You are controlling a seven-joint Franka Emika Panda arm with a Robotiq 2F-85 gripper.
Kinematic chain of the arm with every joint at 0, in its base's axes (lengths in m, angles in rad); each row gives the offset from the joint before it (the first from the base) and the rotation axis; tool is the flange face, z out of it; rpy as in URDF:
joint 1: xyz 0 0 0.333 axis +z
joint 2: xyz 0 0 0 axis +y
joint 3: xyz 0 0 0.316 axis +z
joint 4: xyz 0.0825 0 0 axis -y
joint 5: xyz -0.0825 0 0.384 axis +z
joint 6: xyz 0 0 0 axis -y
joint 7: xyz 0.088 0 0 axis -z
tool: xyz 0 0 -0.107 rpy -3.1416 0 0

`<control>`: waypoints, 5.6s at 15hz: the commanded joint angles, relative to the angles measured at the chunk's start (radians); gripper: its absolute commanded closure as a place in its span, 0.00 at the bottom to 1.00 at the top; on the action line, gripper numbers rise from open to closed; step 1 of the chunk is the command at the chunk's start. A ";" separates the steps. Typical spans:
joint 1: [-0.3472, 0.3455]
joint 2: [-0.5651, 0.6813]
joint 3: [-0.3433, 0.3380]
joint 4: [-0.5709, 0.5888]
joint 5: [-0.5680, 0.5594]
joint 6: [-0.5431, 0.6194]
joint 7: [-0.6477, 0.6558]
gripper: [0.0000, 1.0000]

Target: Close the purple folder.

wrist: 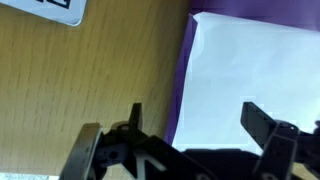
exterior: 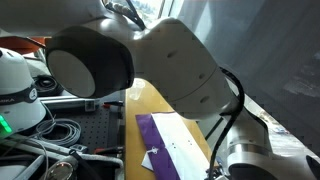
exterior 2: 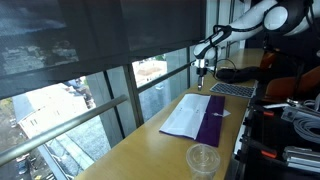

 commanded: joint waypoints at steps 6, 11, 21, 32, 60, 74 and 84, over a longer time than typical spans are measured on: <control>0.001 0.208 0.047 0.347 0.037 -0.189 -0.013 0.00; -0.006 0.238 0.063 0.385 0.039 -0.210 -0.007 0.00; -0.002 0.253 0.094 0.392 0.044 -0.213 0.002 0.00; -0.016 0.249 0.110 0.399 0.047 -0.220 0.009 0.80; 0.315 -0.012 -0.196 0.472 -0.310 -0.339 0.063 1.00; 0.537 0.065 -0.185 0.470 -0.365 -0.369 0.177 1.00; 0.596 0.087 -0.192 0.475 -0.383 -0.437 0.161 1.00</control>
